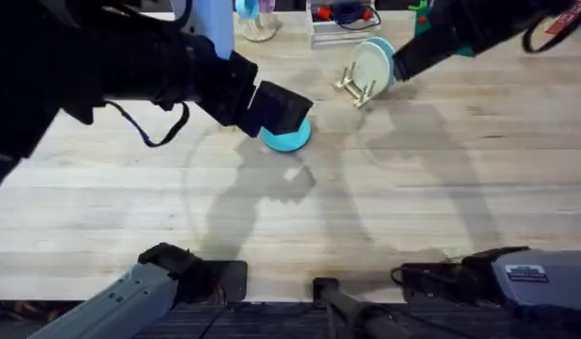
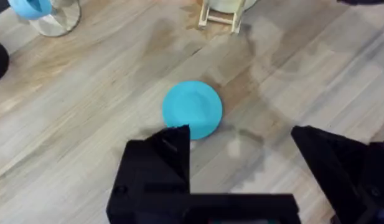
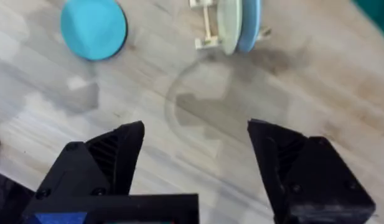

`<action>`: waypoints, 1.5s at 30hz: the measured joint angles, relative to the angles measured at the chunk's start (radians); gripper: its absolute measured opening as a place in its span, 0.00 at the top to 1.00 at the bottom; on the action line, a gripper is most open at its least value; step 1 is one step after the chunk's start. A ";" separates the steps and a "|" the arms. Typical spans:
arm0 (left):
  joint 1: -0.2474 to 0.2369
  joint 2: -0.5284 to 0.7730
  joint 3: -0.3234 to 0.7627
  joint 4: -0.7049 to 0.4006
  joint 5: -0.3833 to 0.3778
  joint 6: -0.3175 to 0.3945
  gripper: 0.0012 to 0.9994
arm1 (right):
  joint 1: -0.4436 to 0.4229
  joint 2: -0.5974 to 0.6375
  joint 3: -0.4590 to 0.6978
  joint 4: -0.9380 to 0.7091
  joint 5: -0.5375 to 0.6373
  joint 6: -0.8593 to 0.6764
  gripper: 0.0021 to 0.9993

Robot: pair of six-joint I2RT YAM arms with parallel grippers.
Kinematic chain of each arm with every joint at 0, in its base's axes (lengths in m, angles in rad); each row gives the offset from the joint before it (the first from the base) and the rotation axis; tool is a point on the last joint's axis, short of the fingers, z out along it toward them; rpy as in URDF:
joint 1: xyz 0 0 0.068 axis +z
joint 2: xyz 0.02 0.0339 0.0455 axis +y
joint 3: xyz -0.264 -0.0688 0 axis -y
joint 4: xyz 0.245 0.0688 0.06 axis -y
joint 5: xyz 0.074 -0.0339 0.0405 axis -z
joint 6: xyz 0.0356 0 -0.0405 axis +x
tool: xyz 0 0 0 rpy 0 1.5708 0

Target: Pick up the plates from the table one by one and place each into a slot on the dish rack.

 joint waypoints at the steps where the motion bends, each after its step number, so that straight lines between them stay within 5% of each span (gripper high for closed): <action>1: 0.000 0.000 0.000 -0.002 0.000 0.000 0.01 | 0.000 0.000 -0.018 0.001 0.000 0.007 0.01; 8: 0.000 0.000 0.000 -0.003 0.000 0.000 0.01 | 0.000 0.000 -0.132 0.000 0.000 0.041 0.01; 16: 0.009 0.000 0.000 -0.005 0.001 -0.019 0.01 | 0.000 0.000 -0.138 -0.003 0.000 0.051 0.00; 25: 0.136 0.000 0.000 -0.037 0.049 -0.075 0.01 | 0.000 0.000 -0.138 -0.007 0.000 0.058 0.00; 27: 0.162 0.000 0.000 -0.052 0.066 -0.087 0.21 | 0.000 0.000 -0.138 -0.010 0.000 0.058 0.00; 31: 0.196 0.008 0.000 -0.064 0.087 -0.087 0.84 | 0.000 0.000 -0.138 -0.023 0.000 0.058 0.00; 32: 0.201 0.013 0.000 -0.065 0.092 -0.086 0.93 | 0.000 0.000 -0.138 -0.026 0.000 0.058 0.00; 39: 0.226 0.068 0.000 -0.067 0.200 -0.055 0.96 | 0.000 0.000 -0.138 -0.030 0.000 0.058 0.00; 45: 0.320 0.153 0.000 -0.069 0.353 0.008 0.96 | 0.000 0.000 -0.138 -0.030 0.000 0.058 0.00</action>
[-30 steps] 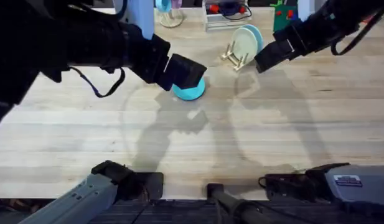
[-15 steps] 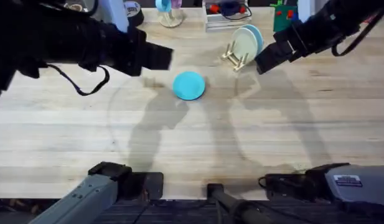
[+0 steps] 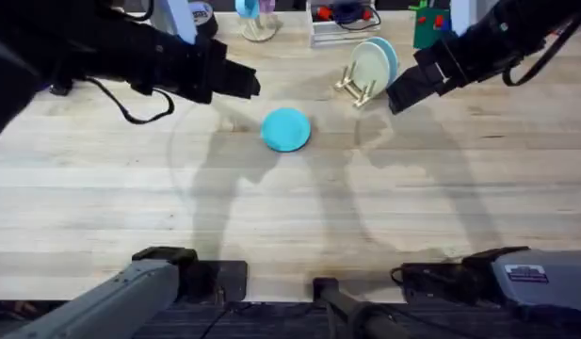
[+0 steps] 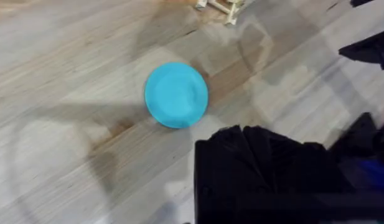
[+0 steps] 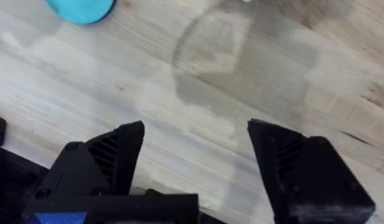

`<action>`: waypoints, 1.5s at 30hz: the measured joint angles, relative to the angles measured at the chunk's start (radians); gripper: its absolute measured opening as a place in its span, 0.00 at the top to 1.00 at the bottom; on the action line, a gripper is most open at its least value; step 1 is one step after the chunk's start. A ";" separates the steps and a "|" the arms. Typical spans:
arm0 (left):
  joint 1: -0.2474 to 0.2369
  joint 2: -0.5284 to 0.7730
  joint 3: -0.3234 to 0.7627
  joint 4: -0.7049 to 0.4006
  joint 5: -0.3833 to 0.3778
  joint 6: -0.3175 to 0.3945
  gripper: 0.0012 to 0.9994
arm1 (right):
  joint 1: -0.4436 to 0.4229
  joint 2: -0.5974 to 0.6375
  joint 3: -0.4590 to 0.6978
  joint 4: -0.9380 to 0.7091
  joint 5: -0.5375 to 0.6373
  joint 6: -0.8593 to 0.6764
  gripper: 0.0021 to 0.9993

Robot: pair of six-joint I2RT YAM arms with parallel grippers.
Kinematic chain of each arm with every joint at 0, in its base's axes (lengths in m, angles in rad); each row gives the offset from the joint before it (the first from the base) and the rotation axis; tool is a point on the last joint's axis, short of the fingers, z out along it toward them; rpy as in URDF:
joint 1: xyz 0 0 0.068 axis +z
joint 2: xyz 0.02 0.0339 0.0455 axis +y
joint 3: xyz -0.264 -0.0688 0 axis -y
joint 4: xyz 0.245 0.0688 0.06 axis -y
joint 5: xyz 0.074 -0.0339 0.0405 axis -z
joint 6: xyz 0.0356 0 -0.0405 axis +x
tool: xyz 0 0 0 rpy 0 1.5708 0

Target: Pick up the plates from the table one by one and place each into a slot on the dish rack.

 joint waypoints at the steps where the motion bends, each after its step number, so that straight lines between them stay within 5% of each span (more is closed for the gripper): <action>1: 0.019 0.019 0.000 -0.005 0.033 0.015 0.96 | 0.000 0.000 0.000 0.000 0.000 0.000 0.00; 10: 0.087 0.194 0.000 -0.032 0.228 0.190 0.96 | 0.000 0.000 0.000 0.000 0.000 0.000 0.00; 17: 0.096 0.331 0.000 -0.023 0.282 0.287 0.96 | 0.000 0.000 0.000 0.000 0.000 0.000 0.00; 26: 0.175 0.514 0.000 -0.020 0.367 0.405 0.96 | 0.000 0.000 0.000 0.000 0.000 0.000 0.00; 45: 0.177 0.743 0.000 0.037 0.431 0.487 0.96 | 0.000 0.000 0.000 0.000 0.000 0.000 0.01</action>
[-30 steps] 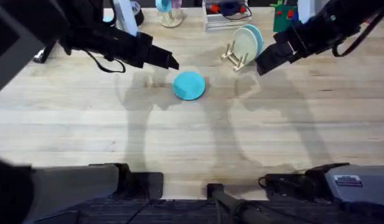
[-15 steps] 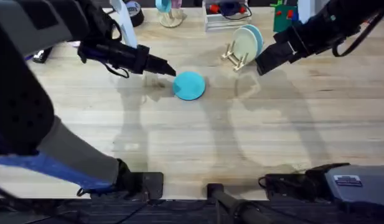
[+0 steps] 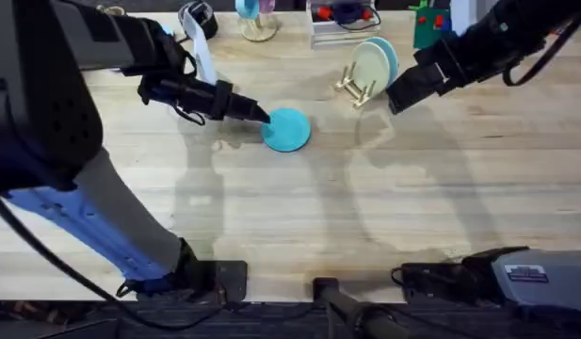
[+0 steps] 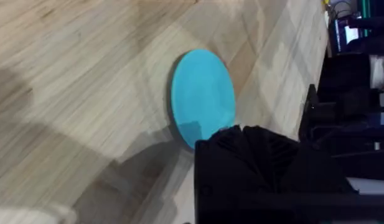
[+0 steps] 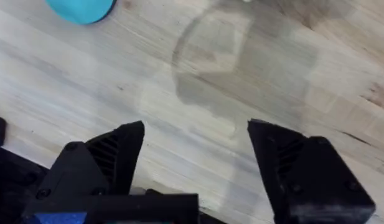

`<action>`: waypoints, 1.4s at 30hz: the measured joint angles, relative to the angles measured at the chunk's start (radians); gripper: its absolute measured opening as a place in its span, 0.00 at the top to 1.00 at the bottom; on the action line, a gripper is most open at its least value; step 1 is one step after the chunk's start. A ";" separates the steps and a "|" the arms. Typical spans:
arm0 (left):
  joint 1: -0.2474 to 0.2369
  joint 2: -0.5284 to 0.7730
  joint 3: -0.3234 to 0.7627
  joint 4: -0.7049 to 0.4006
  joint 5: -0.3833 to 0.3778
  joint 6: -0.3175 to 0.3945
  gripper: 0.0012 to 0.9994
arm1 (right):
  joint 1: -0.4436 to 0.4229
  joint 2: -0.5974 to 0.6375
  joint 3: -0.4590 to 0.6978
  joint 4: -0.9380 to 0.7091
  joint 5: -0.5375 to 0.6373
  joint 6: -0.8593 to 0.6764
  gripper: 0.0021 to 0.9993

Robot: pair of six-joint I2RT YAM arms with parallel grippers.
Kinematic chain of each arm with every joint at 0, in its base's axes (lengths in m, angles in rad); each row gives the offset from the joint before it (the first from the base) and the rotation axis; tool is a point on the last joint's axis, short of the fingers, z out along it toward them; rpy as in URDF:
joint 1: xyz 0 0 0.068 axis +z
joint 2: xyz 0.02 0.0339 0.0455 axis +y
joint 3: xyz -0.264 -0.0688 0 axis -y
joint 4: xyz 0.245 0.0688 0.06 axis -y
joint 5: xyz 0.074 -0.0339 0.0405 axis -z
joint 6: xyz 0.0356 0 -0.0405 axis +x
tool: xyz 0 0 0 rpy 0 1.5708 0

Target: Pick up the plates from the table one by one and place each into a slot on the dish rack.

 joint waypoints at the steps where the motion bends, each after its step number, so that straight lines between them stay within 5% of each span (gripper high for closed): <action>1: 0.000 0.008 0.000 0.000 0.000 0.000 0.96 | 0.000 0.000 0.000 0.000 0.000 0.000 0.01; 22: 0.000 0.127 0.001 0.043 0.002 0.001 0.96 | 0.000 0.000 0.000 0.000 0.000 0.000 0.00; 42: -0.029 0.131 0.006 0.106 -0.034 -0.101 0.96 | 0.000 0.000 0.000 0.000 0.000 0.000 0.00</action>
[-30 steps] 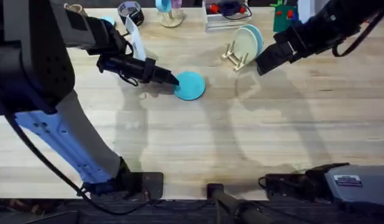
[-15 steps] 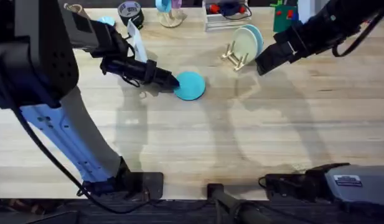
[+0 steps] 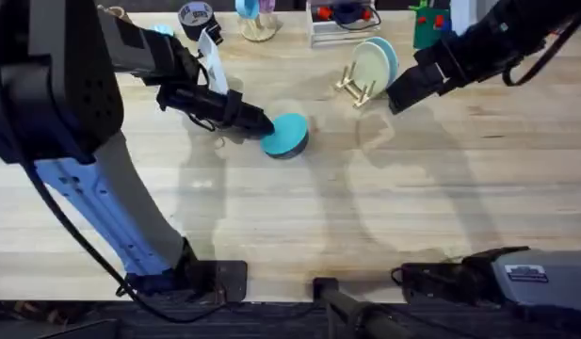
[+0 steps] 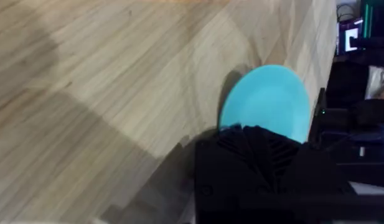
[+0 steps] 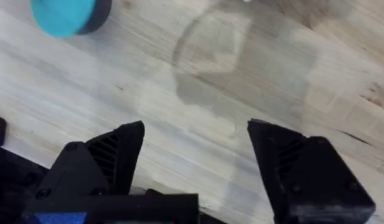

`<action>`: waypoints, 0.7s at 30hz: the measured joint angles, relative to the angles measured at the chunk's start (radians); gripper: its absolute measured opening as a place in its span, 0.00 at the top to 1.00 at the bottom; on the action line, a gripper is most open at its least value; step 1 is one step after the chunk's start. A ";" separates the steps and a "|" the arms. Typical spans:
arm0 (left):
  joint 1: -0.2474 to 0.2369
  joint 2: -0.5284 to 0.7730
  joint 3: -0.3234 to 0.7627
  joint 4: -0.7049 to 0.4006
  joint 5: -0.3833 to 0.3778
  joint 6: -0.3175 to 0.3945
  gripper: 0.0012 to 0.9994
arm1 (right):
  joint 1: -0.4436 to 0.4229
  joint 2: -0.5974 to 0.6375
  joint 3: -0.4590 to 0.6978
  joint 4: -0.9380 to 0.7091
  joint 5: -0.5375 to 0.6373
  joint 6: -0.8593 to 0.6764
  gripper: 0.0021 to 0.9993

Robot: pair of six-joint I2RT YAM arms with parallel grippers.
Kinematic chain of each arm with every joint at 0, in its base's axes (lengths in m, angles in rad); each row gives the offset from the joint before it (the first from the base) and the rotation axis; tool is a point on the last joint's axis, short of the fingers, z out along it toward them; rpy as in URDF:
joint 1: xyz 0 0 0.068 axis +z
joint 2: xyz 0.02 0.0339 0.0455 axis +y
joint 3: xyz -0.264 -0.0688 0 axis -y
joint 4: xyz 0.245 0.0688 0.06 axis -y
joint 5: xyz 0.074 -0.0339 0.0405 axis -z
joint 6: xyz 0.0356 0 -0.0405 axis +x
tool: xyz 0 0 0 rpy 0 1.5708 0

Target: Pick up the plates from the table one by one and place each into a slot on the dish rack.

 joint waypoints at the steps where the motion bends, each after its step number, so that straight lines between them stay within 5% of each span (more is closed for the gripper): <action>1: -0.001 0.000 0.001 -0.001 -0.005 -0.003 0.96 | 0.000 0.000 0.000 0.000 0.000 0.000 0.00; 21: -0.002 0.000 0.005 -0.005 -0.015 -0.011 0.96 | 0.000 0.000 0.000 0.000 0.000 0.069 0.01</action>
